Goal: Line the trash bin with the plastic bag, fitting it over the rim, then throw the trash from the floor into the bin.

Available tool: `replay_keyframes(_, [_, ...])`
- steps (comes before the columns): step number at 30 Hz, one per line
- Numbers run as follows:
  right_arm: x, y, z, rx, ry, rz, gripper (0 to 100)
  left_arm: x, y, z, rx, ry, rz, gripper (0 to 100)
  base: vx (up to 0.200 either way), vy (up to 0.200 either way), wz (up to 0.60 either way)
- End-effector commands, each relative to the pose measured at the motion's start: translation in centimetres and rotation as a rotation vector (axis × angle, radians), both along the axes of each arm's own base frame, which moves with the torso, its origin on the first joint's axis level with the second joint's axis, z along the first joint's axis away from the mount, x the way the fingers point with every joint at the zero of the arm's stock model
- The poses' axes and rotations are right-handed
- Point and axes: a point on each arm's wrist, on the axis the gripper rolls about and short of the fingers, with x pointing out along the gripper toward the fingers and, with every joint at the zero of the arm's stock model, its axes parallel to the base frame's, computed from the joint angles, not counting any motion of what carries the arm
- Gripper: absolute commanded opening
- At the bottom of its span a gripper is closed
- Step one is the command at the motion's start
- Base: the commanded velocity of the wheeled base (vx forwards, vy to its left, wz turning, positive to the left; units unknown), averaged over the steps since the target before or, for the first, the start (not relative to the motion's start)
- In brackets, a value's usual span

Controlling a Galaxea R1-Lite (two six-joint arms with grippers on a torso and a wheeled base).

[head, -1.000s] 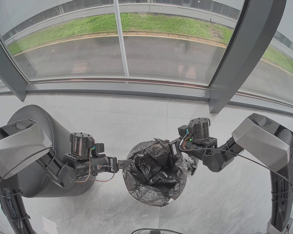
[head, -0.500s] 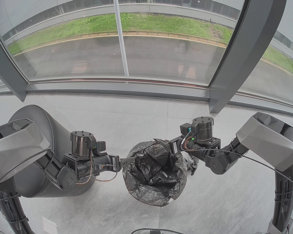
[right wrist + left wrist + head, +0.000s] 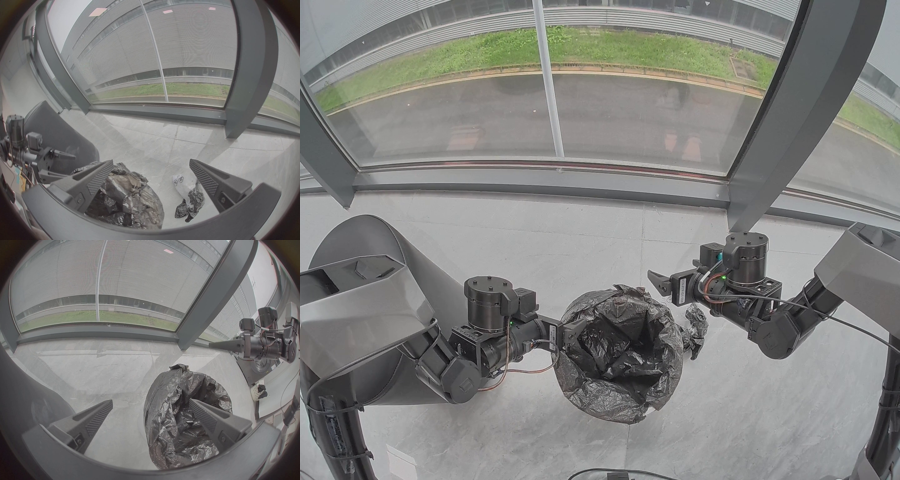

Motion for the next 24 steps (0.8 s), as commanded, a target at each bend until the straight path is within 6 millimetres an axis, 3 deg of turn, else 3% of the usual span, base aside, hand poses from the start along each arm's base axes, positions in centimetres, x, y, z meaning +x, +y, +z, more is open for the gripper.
replay_keyframes(1, [0.0, -1.0, 1.1, 0.025, -0.02, -0.023, 100, 0.0, -0.1, -0.7, 0.01, 0.015, -0.003, 100, 0.0, 0.0, 0.0])
replay_keyframes(9, [0.1, -1.2, 1.1, 0.028, -0.021, -0.03, 100, 1.8, -0.2, -1.0, 0.004, -0.012, 0.056, 100, 0.0, 0.0, 0.0])
replay_keyframes(17, [-0.1, -1.2, 1.0, 0.028, -0.016, -0.029, 100, 3.9, 1.2, -1.5, 0.016, -0.036, 0.168, 100, 0.0, 0.0, 0.0])
replay_keyframes(24, [-0.1, -1.2, 0.8, 0.034, -0.032, -0.028, 100, 4.1, 1.5, -1.8, 0.026, -0.032, 0.188, 100, 0.0, 0.0, 0.0])
